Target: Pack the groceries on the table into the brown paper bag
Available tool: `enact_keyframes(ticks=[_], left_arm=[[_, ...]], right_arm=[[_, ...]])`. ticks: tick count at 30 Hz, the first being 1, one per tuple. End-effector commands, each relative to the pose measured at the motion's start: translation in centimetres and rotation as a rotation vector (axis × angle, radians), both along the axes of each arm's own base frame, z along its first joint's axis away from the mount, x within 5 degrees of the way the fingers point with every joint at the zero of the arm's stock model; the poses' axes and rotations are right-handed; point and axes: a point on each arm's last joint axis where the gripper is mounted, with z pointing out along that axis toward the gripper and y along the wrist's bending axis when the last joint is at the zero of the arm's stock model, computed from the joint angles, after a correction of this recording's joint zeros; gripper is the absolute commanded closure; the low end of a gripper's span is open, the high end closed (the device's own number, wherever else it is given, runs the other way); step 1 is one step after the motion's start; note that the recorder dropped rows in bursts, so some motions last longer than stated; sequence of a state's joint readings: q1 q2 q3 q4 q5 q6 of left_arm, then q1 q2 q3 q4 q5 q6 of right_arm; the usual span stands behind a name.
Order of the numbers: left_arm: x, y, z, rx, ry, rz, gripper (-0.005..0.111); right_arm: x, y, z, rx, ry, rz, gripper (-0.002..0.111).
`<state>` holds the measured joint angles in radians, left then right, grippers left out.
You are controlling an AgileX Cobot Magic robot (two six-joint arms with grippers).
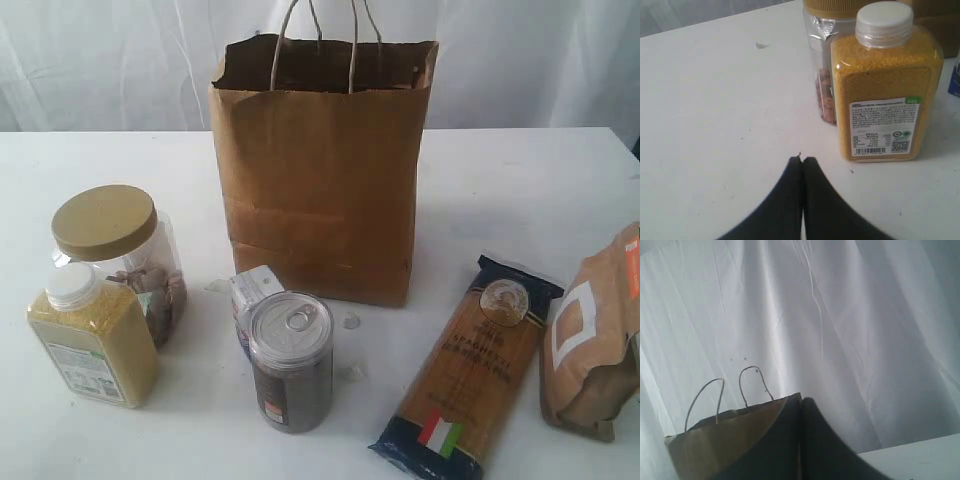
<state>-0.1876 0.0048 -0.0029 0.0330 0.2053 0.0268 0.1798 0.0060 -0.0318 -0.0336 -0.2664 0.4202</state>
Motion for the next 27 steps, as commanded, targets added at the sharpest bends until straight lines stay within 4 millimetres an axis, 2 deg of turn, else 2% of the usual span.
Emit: enact_keyframes(ticks=[1, 5, 9, 14, 17, 20, 25, 26, 27], left_arm=[[0.0, 0.0, 0.0, -0.002, -0.005, -0.007, 0.107], [0.0, 0.0, 0.0, -0.002, -0.005, -0.007, 0.107], [0.0, 0.0, 0.0, -0.002, -0.005, -0.007, 0.107], [0.0, 0.0, 0.0, -0.002, -0.005, -0.007, 0.107], [0.0, 0.0, 0.0, -0.002, -0.005, -0.007, 0.107], [0.0, 0.0, 0.0, -0.002, -0.005, -0.007, 0.107], [0.0, 0.0, 0.0, -0.002, -0.005, -0.007, 0.107], [0.0, 0.0, 0.0, -0.002, -0.005, -0.007, 0.107], [0.0, 0.0, 0.0, -0.002, -0.005, -0.007, 0.107]], right_arm=[[-0.8, 0.2, 3.2, -0.044, 0.019, 0.042, 0.108], [0.2, 0.3, 6.7, -0.107, 0.152, 0.049, 0.108], [2.4, 1.2, 9.2, -0.303, 0.357, 0.08, 0.108], [6.4, 4.8, 10.9, -0.635, 0.589, 0.281, 0.108], [8.8, 7.0, 11.2, -0.731, 0.688, 0.399, 0.105], [10.7, 8.7, 11.0, -0.798, 0.763, 0.503, 0.088], [13.6, 12.0, 8.7, -0.855, 0.854, 0.689, 0.036], [14.1, 12.7, 8.1, -0.878, 0.861, 0.723, 0.027], [14.6, 13.4, 7.6, -0.891, 0.874, 0.746, 0.025]])
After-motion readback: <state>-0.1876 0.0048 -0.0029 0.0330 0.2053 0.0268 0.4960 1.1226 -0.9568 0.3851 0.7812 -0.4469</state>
